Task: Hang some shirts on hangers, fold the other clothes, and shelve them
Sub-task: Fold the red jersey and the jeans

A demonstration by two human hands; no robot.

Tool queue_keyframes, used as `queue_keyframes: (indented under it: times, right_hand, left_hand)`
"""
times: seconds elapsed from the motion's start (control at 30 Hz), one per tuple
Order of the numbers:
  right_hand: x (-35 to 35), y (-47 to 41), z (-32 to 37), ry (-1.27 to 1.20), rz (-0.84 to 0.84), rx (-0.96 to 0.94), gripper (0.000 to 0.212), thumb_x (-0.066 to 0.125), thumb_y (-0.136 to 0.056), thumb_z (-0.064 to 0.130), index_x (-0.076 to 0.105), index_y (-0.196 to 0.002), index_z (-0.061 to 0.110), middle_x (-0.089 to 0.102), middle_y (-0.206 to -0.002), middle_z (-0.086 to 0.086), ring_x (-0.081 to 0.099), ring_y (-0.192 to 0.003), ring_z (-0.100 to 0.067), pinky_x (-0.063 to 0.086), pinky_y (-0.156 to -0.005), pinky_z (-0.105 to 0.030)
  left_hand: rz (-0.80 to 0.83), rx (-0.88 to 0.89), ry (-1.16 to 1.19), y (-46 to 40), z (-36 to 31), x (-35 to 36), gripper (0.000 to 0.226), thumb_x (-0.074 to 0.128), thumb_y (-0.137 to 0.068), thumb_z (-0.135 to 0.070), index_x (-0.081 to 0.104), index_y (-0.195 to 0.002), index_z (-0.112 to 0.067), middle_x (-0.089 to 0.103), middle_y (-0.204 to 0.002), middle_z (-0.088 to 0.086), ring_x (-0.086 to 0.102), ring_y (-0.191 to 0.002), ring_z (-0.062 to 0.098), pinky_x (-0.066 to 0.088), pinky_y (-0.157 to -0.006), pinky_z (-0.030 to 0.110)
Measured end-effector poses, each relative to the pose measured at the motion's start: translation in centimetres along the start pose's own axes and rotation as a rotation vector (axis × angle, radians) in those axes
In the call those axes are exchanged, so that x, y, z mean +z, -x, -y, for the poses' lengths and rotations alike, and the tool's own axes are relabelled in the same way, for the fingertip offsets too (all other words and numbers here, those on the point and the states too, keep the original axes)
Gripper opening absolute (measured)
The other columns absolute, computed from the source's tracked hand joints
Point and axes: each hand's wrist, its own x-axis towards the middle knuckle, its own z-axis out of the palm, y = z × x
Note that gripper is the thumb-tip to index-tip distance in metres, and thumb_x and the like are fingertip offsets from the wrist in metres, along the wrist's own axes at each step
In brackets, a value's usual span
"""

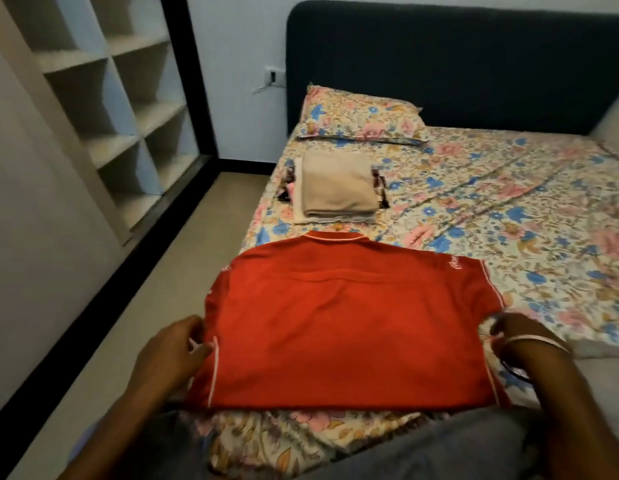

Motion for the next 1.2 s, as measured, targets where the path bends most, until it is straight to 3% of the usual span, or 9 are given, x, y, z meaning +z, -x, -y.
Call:
queue_keyframes:
  times: [0.2, 0.33, 0.43, 0.63, 0.77, 0.87, 0.97, 1.03, 1.2]
  right_hand:
    - [-1.1, -4.6, 7.6, -0.241, -0.102, -0.461, 0.050, 0.073, -0.087, 0.025, 0.056, -0.133, 0.021, 0.065, -0.127, -0.006, 0.063, -0.114, -0.029, 0.050, -0.092, -0.038]
    - [1.0, -9.7, 11.0, 0.125, 0.077, -0.569, 0.072, 0.072, -0.089, 0.029, 0.036, -0.152, 0.033, 0.038, -0.158, 0.000, 0.035, -0.144, -0.025, 0.030, -0.117, -0.048]
    - [1.9, -11.9, 11.6, 0.222, 0.139, -0.560, 0.070, 0.071, -0.087, 0.042, 0.038, -0.148, 0.040, 0.039, -0.156, 0.005, 0.032, -0.144, -0.025, 0.021, -0.117, -0.054]
    - [-0.2, -16.1, 8.5, 0.197, 0.435, -0.524, 0.026, 0.078, -0.084, 0.039, 0.069, -0.105, 0.026, 0.066, -0.106, 0.005, 0.064, -0.104, -0.024, 0.051, -0.089, -0.036]
    - [-3.2, -17.6, 8.4, -0.031, 0.276, -0.549, 0.013, 0.069, -0.093, 0.030, 0.066, -0.081, 0.032, 0.069, -0.088, 0.002, 0.065, -0.083, -0.021, 0.049, -0.073, -0.032]
    - [-3.8, -18.3, 9.6, -0.083, 0.140, -0.499, 0.016, 0.067, -0.094, 0.027, 0.059, -0.088, 0.039, 0.068, -0.103, -0.007, 0.064, -0.095, -0.028, 0.051, -0.082, -0.038]
    - [-2.1, -16.5, 10.9, -0.021, 0.039, -0.413, 0.074, 0.075, -0.083, 0.048, 0.038, -0.145, 0.032, 0.045, -0.147, -0.014, 0.047, -0.133, -0.036, 0.043, -0.105, -0.056]
    - [-0.6, -12.9, 11.9, -0.160, -0.027, -0.428, 0.100, 0.066, -0.076, 0.073, 0.013, -0.155, 0.041, 0.019, -0.164, -0.007, 0.024, -0.148, -0.034, 0.031, -0.112, -0.065]
    - [9.0, -0.6, 11.1, 0.052, 0.182, -0.561, 0.095, 0.019, -0.070, 0.098, -0.018, -0.148, 0.059, -0.027, -0.164, 0.008, -0.023, -0.151, -0.028, -0.004, -0.116, -0.069]
  left_hand:
    - [0.053, 0.328, 0.068, -11.2, -6.3, 4.0, 0.059, 0.073, -0.091, -0.022, 0.051, -0.146, -0.022, 0.051, -0.150, 0.004, 0.052, -0.133, 0.024, 0.044, -0.107, 0.042]
    - [0.190, 0.310, -0.169, -16.3, -6.4, 5.5, 0.070, 0.064, -0.095, -0.046, 0.034, -0.156, -0.027, 0.033, -0.162, -0.001, 0.031, -0.149, 0.019, 0.024, -0.122, 0.048]
    - [0.194, 0.342, -0.254, -18.5, -5.8, 4.4, 0.059, 0.066, -0.090, -0.051, 0.047, -0.144, -0.034, 0.044, -0.152, -0.012, 0.038, -0.142, 0.014, 0.018, -0.118, 0.046]
    - [0.458, 0.409, -0.371, -20.7, -4.6, 0.3, 0.034, 0.054, -0.097, -0.056, 0.065, -0.115, -0.029, 0.063, -0.101, -0.010, 0.057, -0.090, 0.003, 0.042, -0.086, 0.028]
    - [0.278, 0.300, 0.056, -22.6, -3.9, -2.6, 0.033, 0.060, -0.094, -0.055, 0.073, -0.094, -0.025, 0.071, -0.086, -0.007, 0.068, -0.077, 0.010, 0.058, -0.074, 0.043]
    - [0.061, 0.215, 0.023, -23.2, -4.2, -2.2, 0.027, 0.063, -0.090, -0.051, 0.068, -0.099, -0.026, 0.072, -0.099, -0.002, 0.069, -0.092, 0.020, 0.056, -0.083, 0.048]
    - [-0.123, 0.207, -0.157, -21.2, -6.3, 0.6, 0.062, 0.072, -0.089, -0.037, 0.049, -0.145, -0.024, 0.049, -0.148, 0.009, 0.046, -0.136, 0.031, 0.038, -0.108, 0.057]
    - [-0.230, 0.255, -0.062, -17.4, -9.0, 3.1, 0.069, 0.063, -0.094, -0.043, 0.038, -0.154, -0.022, 0.038, -0.159, 0.009, 0.035, -0.146, 0.031, 0.029, -0.115, 0.056]
    - [-0.017, 0.291, -0.115, -5.2, -9.9, 11.7, 0.072, 0.019, -0.099, -0.072, 0.004, -0.161, -0.038, -0.004, -0.169, -0.008, -0.003, -0.156, 0.014, 0.006, -0.127, 0.048]
